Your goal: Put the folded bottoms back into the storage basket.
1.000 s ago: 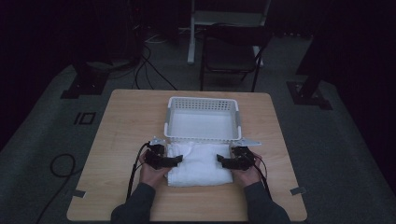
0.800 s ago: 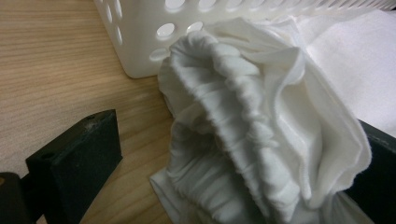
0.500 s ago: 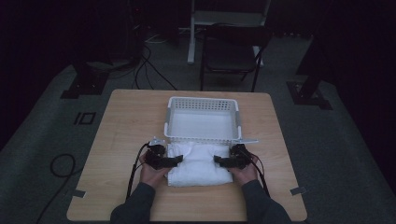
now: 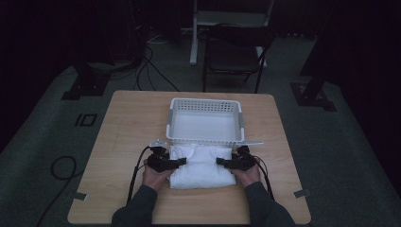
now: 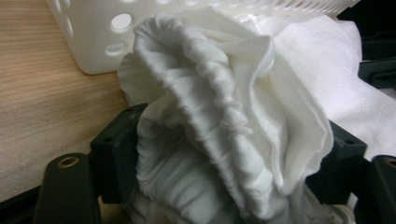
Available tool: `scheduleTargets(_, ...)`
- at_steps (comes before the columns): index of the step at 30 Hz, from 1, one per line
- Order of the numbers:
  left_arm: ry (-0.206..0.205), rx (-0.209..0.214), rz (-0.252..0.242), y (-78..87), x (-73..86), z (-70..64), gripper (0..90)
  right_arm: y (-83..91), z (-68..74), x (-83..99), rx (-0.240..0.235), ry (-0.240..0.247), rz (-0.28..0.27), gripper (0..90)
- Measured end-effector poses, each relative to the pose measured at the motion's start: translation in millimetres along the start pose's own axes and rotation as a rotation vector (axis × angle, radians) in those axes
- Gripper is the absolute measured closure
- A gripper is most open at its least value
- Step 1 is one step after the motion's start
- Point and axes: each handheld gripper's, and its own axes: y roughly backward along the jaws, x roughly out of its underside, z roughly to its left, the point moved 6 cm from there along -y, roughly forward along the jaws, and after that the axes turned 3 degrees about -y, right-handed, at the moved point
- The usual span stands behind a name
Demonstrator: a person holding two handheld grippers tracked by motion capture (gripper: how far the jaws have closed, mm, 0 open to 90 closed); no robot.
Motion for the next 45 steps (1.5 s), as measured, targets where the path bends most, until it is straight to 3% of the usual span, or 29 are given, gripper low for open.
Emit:
scheduleTargets(3,0.012,0.025,-0.002,-0.5,0.7,-0.7,29.9,-0.6,-0.2,0.7,-0.054,-0.026,0.002,37.2)
scheduleTargets(7,0.020,0.060,0.000,-0.5,1.3,-2.8,36.5,-1.4,1.3,1.3,-0.065,-0.041,0.008,43.2)
scheduleTargets(8,0.014,0.063,-0.001,-0.3,1.0,-3.9,42.9,-1.2,2.8,0.8,-0.077,-0.041,0.014,48.4)
scheduleTargets(12,-0.035,0.032,0.000,1.7,-0.4,-11.0,52.4,0.5,5.5,0.3,-0.079,-0.018,0.013,58.3)
scheduleTargets(16,-0.085,-0.021,-0.010,3.9,-0.6,-17.3,56.8,3.5,11.8,-0.3,-0.036,0.049,0.000,65.1)
scheduleTargets(27,-0.128,-0.071,-0.043,14.3,1.2,-29.6,60.2,13.1,23.1,0.4,0.012,0.137,-0.028,67.9)
scheduleTargets(31,-0.120,-0.069,-0.057,17.6,1.3,-31.7,60.4,17.7,25.8,0.4,0.005,0.144,-0.042,67.9)
scheduleTargets(45,-0.151,-0.078,-0.081,29.6,-2.3,-41.8,60.9,29.5,33.2,-1.0,-0.010,0.151,-0.071,68.4)
